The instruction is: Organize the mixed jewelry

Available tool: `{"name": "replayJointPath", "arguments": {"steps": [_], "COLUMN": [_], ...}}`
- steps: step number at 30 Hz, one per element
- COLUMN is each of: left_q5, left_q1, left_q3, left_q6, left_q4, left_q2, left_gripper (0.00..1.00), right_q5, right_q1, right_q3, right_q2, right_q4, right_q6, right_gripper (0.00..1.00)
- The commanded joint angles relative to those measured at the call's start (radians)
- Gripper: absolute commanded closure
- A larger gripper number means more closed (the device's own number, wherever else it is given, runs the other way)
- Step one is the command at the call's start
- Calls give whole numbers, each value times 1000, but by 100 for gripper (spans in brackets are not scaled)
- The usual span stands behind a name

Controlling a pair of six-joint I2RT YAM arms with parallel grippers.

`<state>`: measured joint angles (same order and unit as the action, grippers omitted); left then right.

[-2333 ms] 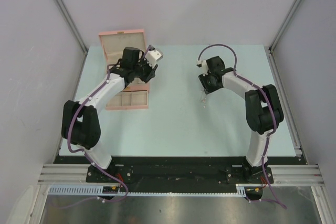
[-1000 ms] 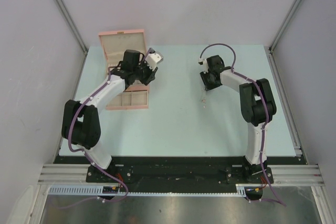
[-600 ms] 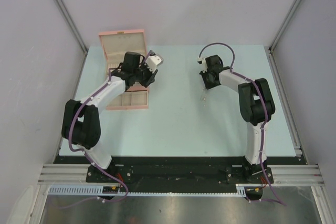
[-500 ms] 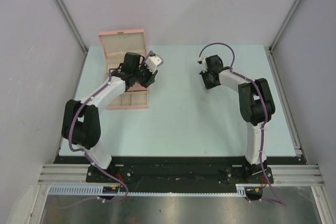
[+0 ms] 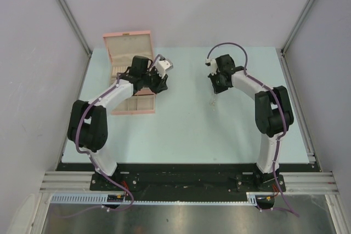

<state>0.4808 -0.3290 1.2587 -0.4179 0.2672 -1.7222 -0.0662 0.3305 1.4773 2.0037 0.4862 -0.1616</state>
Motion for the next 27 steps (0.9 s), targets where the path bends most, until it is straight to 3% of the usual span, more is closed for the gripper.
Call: {"name": "replayJointPath", "arguments": {"steps": [1, 11, 27], "left_q5": [127, 261, 485], "left_q1": [-19, -114, -160], "left_q3": [25, 27, 1], "left_q6": [48, 79, 229], "left_q4": [-66, -155, -407], "left_q2": [-5, -4, -34], "left_gripper": [73, 70, 61], "right_q5": [-86, -198, -356], "right_q1": [18, 56, 77], "right_q3": [55, 92, 198], "right_q2": [-140, -253, -312], "right_q4": [84, 163, 250], "right_q6": [-38, -79, -93], "right_gripper": [100, 100, 100]}}
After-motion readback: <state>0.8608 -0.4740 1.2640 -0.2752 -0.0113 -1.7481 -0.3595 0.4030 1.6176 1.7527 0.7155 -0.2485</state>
